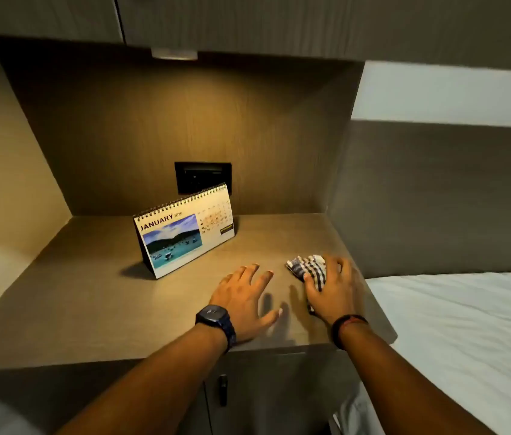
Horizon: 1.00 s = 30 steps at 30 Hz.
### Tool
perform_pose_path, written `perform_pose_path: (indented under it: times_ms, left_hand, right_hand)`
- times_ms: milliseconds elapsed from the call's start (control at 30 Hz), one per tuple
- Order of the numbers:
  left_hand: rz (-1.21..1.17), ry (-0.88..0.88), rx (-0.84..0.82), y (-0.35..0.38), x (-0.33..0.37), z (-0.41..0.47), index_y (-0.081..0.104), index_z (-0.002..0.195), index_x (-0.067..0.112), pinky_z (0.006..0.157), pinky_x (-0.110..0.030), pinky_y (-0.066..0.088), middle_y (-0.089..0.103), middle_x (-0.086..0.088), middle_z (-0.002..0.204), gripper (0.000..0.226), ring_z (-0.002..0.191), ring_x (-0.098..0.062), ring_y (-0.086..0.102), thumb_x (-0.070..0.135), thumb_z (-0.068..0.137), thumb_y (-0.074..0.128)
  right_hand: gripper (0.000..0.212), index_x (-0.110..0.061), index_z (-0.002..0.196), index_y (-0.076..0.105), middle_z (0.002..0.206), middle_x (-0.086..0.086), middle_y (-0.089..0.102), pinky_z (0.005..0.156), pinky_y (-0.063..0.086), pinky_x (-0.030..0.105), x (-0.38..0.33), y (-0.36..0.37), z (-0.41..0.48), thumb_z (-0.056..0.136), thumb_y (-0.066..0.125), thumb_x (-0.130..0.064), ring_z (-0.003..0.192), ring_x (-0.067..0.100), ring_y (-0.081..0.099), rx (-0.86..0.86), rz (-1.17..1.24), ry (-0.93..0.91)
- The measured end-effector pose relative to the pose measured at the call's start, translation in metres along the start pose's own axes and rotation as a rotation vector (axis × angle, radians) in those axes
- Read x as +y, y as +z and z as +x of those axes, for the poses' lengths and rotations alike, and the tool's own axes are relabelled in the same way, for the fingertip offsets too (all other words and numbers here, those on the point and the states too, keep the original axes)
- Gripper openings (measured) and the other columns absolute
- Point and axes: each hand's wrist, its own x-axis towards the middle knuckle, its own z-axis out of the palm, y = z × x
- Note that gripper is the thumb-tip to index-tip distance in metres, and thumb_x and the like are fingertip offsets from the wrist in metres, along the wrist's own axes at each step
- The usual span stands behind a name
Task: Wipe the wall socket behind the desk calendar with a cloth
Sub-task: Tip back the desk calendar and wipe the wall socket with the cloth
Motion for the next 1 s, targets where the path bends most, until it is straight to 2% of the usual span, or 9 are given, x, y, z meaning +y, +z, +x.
perform_pose_path:
  times_ms: [233,333,433,500,633,700,800,900,1000]
  left_hand:
    - [0.031,-0.012,-0.113,0.061,-0.027,0.012,0.019,0.143,0.035,0.114,-0.048,0.009,0.016,-0.006,0.158,0.089,0.143,-0.028,0.010,0.084,0.069,0.023]
    - [-0.005,-0.010,-0.120,0.069,-0.033,0.010,0.017,0.143,0.037,0.114,-0.047,0.005,0.016,-0.005,0.157,0.088,0.143,-0.026,0.008,0.085,0.069,0.023]
    - [0.002,0.017,-0.114,0.052,-0.042,0.013,0.014,0.144,0.035,0.114,-0.046,0.004,0.014,-0.005,0.158,0.087,0.144,-0.025,0.007,0.083,0.072,0.024]
    - [0.009,0.036,-0.010,0.025,-0.057,0.024,0.016,0.145,0.033,0.115,-0.044,0.005,0.015,-0.007,0.158,0.083,0.144,-0.026,0.011,0.078,0.076,0.027]
    - [0.018,0.103,0.359,-0.058,-0.102,0.065,0.046,0.136,0.013,0.109,-0.048,0.032,0.042,-0.021,0.143,0.069,0.132,-0.037,0.038,0.055,0.081,0.055]
    - [0.068,0.091,0.430,-0.093,-0.126,0.090,0.048,0.134,0.009,0.106,-0.049,0.035,0.045,-0.022,0.140,0.066,0.128,-0.040,0.042,0.048,0.082,0.057]
    - [0.185,0.032,0.353,-0.121,-0.155,0.122,0.042,0.138,0.012,0.105,-0.048,0.035,0.043,-0.019,0.143,0.064,0.129,-0.036,0.040,0.051,0.088,0.043]
    - [0.298,-0.036,0.187,-0.117,-0.179,0.141,0.035,0.142,0.018,0.111,-0.046,0.027,0.035,-0.010,0.150,0.057,0.137,-0.030,0.030,0.050,0.095,0.030]
    - [0.341,-0.041,0.068,-0.102,-0.192,0.147,0.039,0.140,0.022,0.114,-0.045,0.017,0.028,-0.003,0.155,0.051,0.142,-0.026,0.019,0.043,0.098,0.020]
  right_hand:
    - [0.066,-0.037,0.141,0.025,0.144,0.011,0.038,0.102,0.041,0.049,0.017,0.047,0.020,0.082,0.050,-0.054,0.126,0.033,0.041,-0.192,-0.127,0.056]
    - [0.059,-0.034,0.140,0.030,0.138,0.013,0.046,0.099,0.042,0.048,0.014,0.056,0.027,0.085,0.050,-0.045,0.120,0.034,0.045,-0.168,-0.199,0.068]
    - [0.050,-0.029,0.134,0.041,0.124,0.015,0.052,0.093,0.045,0.046,0.004,0.062,0.033,0.086,0.054,-0.029,0.110,0.034,0.049,-0.106,-0.130,0.088]
    - [0.048,-0.027,0.131,0.045,0.118,0.016,0.052,0.091,0.046,0.044,-0.013,0.067,0.037,0.084,0.055,-0.021,0.106,0.036,0.050,-0.077,-0.003,0.113]
    - [0.048,-0.027,0.130,0.048,0.117,0.015,0.051,0.085,0.046,0.035,-0.071,0.080,0.045,0.083,0.054,-0.016,0.104,0.035,0.055,0.019,0.322,0.133]
    - [0.051,-0.032,0.130,0.047,0.121,0.011,0.050,0.083,0.047,0.031,-0.104,0.088,0.051,0.083,0.054,-0.013,0.101,0.031,0.058,0.054,0.481,0.128]
    - [0.049,-0.037,0.127,0.047,0.127,0.006,0.047,0.083,0.046,0.026,-0.147,0.099,0.062,0.086,0.053,-0.012,0.102,0.026,0.060,0.041,0.699,0.157]
    - [0.045,-0.030,0.129,0.049,0.128,0.009,0.047,0.084,0.043,0.025,-0.179,0.114,0.076,0.088,0.052,-0.009,0.109,0.026,0.058,0.035,0.821,0.200]
    - [0.046,-0.024,0.134,0.047,0.134,0.010,0.045,0.088,0.041,0.025,-0.197,0.131,0.088,0.091,0.049,-0.008,0.116,0.026,0.053,0.023,0.857,0.258]
